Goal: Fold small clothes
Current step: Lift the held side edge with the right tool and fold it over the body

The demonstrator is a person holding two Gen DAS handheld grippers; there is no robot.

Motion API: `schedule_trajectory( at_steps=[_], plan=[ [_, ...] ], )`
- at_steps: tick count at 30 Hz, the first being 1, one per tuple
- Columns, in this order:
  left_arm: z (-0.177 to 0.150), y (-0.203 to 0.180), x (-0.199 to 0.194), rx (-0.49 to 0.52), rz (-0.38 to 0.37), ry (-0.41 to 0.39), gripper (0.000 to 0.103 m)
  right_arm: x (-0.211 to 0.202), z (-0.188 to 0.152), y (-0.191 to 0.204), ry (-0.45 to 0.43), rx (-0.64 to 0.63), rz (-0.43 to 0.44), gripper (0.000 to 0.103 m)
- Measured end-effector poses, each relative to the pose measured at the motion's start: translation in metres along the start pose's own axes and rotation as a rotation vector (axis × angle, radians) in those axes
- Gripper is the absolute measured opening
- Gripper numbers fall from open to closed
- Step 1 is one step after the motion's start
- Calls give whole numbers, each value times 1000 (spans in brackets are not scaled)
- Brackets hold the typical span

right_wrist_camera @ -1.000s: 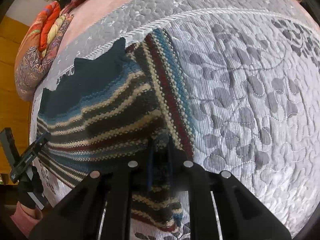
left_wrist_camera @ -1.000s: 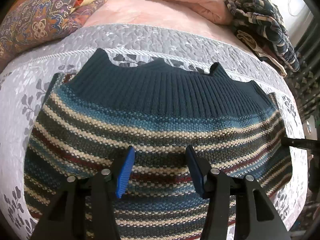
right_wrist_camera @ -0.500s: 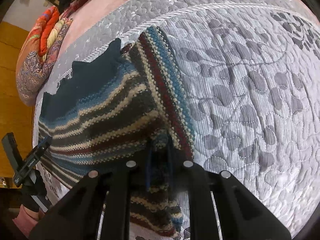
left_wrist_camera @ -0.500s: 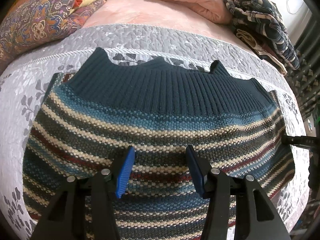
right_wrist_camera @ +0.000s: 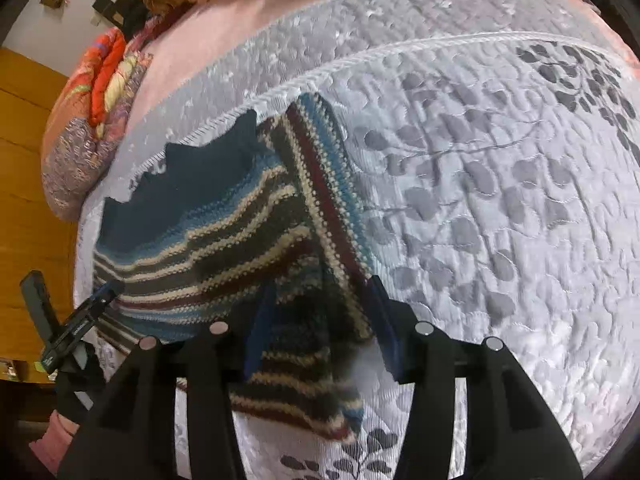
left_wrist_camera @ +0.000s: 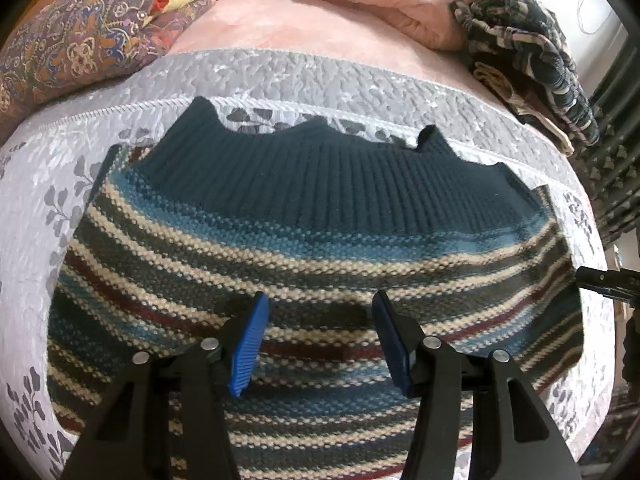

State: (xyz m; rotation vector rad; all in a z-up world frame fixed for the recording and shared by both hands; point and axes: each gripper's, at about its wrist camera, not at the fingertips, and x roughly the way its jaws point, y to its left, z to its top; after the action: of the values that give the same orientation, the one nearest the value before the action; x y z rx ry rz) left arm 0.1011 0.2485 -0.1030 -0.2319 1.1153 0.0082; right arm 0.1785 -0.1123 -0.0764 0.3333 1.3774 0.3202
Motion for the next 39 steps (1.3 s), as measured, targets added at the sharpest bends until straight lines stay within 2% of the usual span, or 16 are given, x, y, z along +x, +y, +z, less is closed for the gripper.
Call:
schedule_trajectory(
  at_steps=[3, 12, 16, 17, 19, 20, 26, 28, 31, 32, 33, 36, 39],
  plan=[
    [1, -10, -5, 21, -10, -13, 55, -2, -3, -11, 12, 22, 22, 64],
    [1, -15, 5, 19, -7, 7, 55, 31, -8, -26, 75, 48, 83, 69],
    [0, -11, 9, 12, -5, 13, 55, 42, -6, -25, 72, 48, 92, 70],
    [0, -9, 10, 8, -7, 13, 55, 42, -5, -24, 65, 49, 96, 69],
    [-1, -7, 11, 2, -11, 14, 57, 43, -2, -21, 59, 48, 105, 61],
    [-1, -6, 12, 1, -12, 14, 57, 45, -2, -19, 66, 50, 135, 51],
    [-2, -4, 13, 1, -19, 15, 58, 56, 5, -13, 71, 52, 137, 57],
    [-3, -3, 15, 1, -21, 16, 58, 58, 7, -12, 71, 49, 136, 54],
    [-3, -3, 16, 2, -23, 16, 58, 56, 7, -12, 71, 48, 145, 40],
    [-3, -2, 16, 3, -23, 16, 58, 54, 7, -11, 72, 53, 166, 31],
    [-3, -2, 17, 3, -25, 16, 58, 52, 7, -11, 70, 57, 176, 28],
    [-3, -1, 18, 7, -29, 14, 58, 44, 5, -4, 53, 40, 170, 23],
    [-4, 0, 18, 8, -37, 12, 58, 41, 1, -5, 42, 90, 189, 22]
  ],
)
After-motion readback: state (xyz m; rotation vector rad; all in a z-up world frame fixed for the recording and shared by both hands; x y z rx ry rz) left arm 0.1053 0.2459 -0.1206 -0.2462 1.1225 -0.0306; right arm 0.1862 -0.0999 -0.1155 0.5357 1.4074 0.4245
